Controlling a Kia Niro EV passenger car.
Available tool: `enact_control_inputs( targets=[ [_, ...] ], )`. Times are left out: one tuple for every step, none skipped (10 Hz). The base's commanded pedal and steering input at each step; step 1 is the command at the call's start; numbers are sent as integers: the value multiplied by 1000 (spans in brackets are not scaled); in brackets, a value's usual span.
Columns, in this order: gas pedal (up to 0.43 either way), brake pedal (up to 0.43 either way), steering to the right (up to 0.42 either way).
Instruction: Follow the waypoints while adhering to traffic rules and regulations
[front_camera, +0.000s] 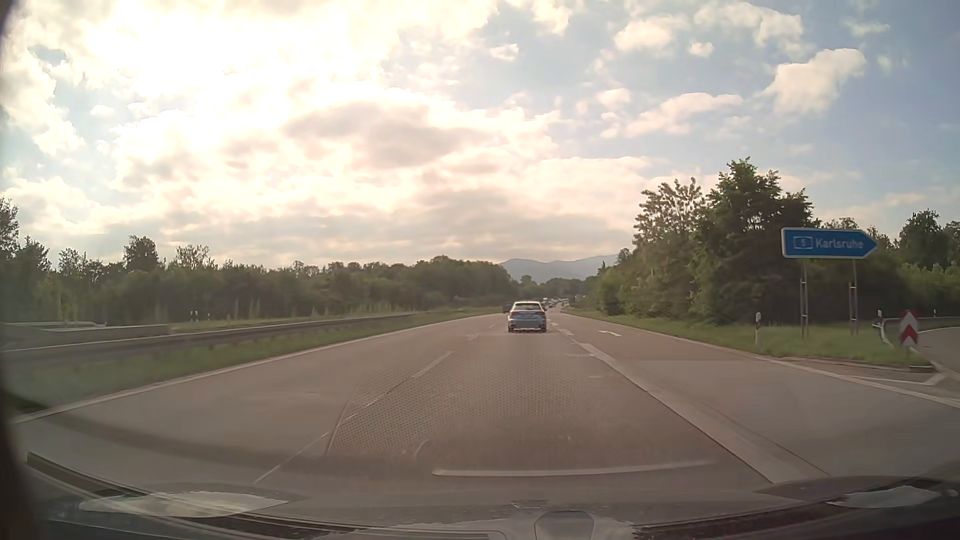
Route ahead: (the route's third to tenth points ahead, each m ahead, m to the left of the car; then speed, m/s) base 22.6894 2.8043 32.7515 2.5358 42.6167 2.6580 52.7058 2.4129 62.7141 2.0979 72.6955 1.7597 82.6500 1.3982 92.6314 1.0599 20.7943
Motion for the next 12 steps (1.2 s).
enact_control_inputs(
  targets=[
    [169, 0, 1],
    [169, 0, 1],
    [169, 0, 1],
    [169, 0, 1],
    [197, 0, 1],
    [197, 0, 1],
    [197, 0, 1],
    [197, 0, 1],
    [197, 0, 1],
    [197, 0, 1],
    [197, 0, 1],
    [189, 0, 1]
  ],
)
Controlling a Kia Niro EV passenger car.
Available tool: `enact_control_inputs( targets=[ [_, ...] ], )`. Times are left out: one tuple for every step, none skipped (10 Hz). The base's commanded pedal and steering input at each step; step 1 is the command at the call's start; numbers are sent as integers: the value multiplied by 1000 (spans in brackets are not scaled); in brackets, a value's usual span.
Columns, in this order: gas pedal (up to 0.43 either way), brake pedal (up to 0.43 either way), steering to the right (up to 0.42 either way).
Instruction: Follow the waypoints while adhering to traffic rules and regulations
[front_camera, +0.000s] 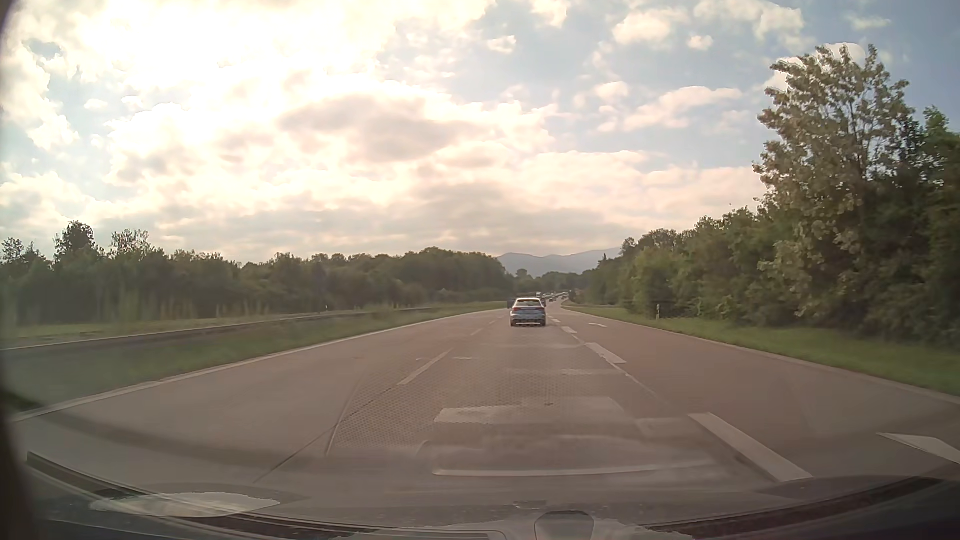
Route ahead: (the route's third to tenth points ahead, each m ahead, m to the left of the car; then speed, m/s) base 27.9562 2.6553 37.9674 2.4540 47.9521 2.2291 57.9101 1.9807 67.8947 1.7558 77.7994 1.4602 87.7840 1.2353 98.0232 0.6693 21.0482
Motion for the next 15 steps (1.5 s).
enact_control_inputs(
  targets=[
    [197, 0, 1],
    [197, 0, 1],
    [197, 0, 1],
    [197, 0, 2],
    [197, 0, 2],
    [197, 0, 2],
    [220, 0, 1],
    [228, 0, 2],
    [228, 0, 2],
    [228, 0, 2],
    [228, 0, 2],
    [228, 0, 2],
    [228, 0, 2],
    [228, 0, 2],
    [228, 0, 1]
  ],
)
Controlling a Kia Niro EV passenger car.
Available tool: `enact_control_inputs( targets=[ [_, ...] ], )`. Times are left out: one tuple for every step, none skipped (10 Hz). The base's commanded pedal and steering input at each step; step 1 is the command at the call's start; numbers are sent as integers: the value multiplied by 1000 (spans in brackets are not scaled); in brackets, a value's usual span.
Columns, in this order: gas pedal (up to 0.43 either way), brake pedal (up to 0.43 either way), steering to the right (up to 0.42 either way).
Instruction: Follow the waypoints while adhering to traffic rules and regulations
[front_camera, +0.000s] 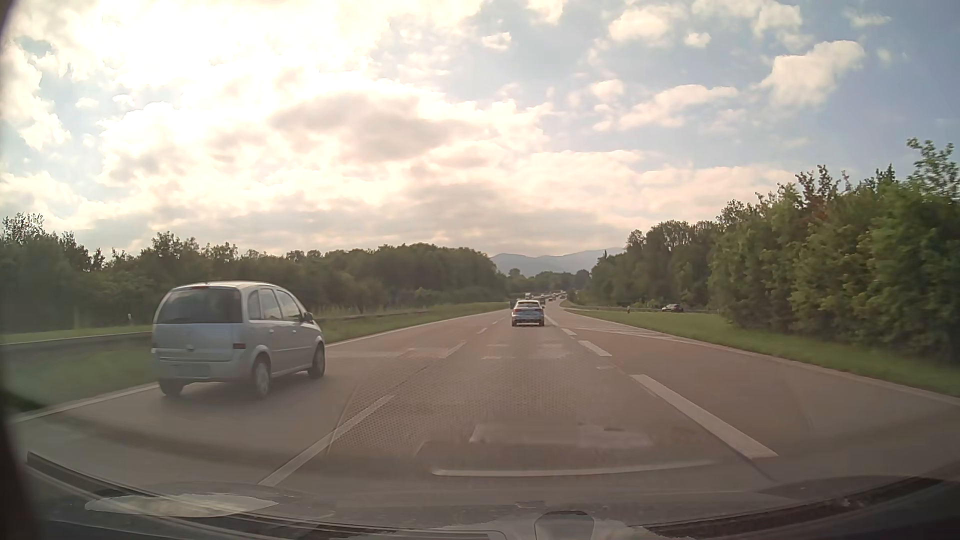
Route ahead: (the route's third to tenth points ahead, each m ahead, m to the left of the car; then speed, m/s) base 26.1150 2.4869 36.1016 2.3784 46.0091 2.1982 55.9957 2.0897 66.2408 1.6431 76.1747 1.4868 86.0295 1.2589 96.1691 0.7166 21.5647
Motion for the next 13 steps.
enact_control_inputs(
  targets=[
    [220, 0, 2],
    [209, 0, 1],
    [209, 0, 1],
    [209, 0, 1],
    [209, 0, 1],
    [197, 0, 1],
    [197, 0, 1],
    [197, 0, 1],
    [197, 0, 1],
    [197, 0, 1],
    [197, 0, 1],
    [197, 0, 1],
    [189, 0, 1]
  ],
)
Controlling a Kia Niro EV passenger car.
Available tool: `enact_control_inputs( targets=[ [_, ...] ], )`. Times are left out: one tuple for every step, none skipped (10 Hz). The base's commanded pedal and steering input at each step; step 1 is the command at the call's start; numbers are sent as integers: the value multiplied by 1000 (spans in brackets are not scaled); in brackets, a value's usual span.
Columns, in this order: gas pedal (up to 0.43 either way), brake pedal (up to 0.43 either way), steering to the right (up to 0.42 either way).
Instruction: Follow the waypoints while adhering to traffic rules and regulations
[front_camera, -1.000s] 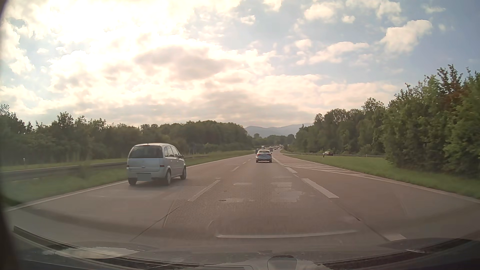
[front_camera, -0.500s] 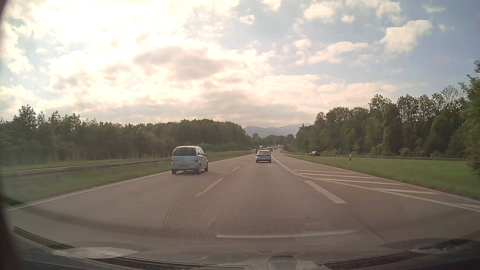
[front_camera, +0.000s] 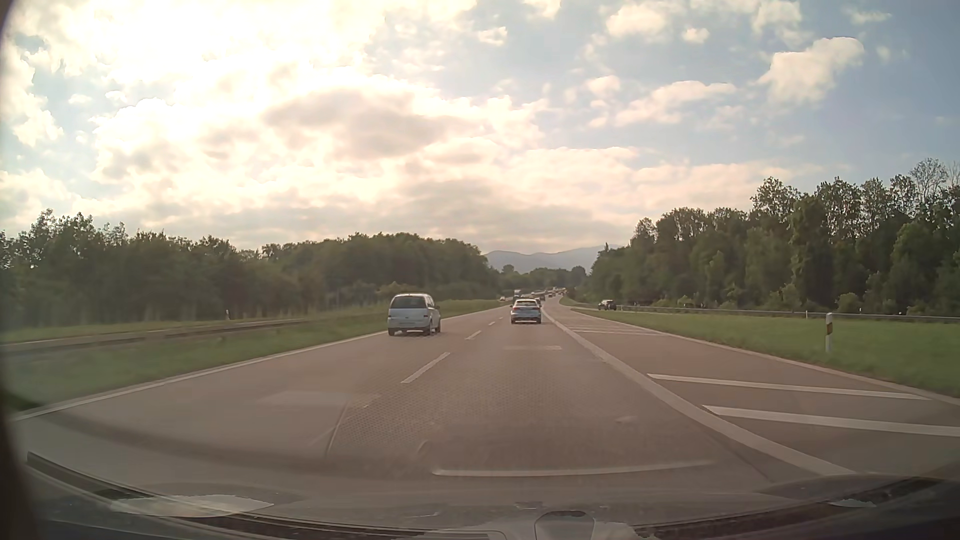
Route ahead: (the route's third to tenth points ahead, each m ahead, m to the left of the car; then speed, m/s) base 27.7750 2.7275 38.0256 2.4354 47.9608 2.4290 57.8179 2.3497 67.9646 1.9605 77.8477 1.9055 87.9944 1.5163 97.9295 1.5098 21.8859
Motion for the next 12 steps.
enact_control_inputs(
  targets=[
    [197, 0, 1],
    [189, 0, 1],
    [189, 0, 1],
    [189, 0, 1],
    [189, 0, 1],
    [189, 0, 1],
    [189, 0, 1],
    [189, 0, 1],
    [177, 0, 1],
    [189, 0, 1],
    [189, 0, 1],
    [189, 0, 1]
  ],
)
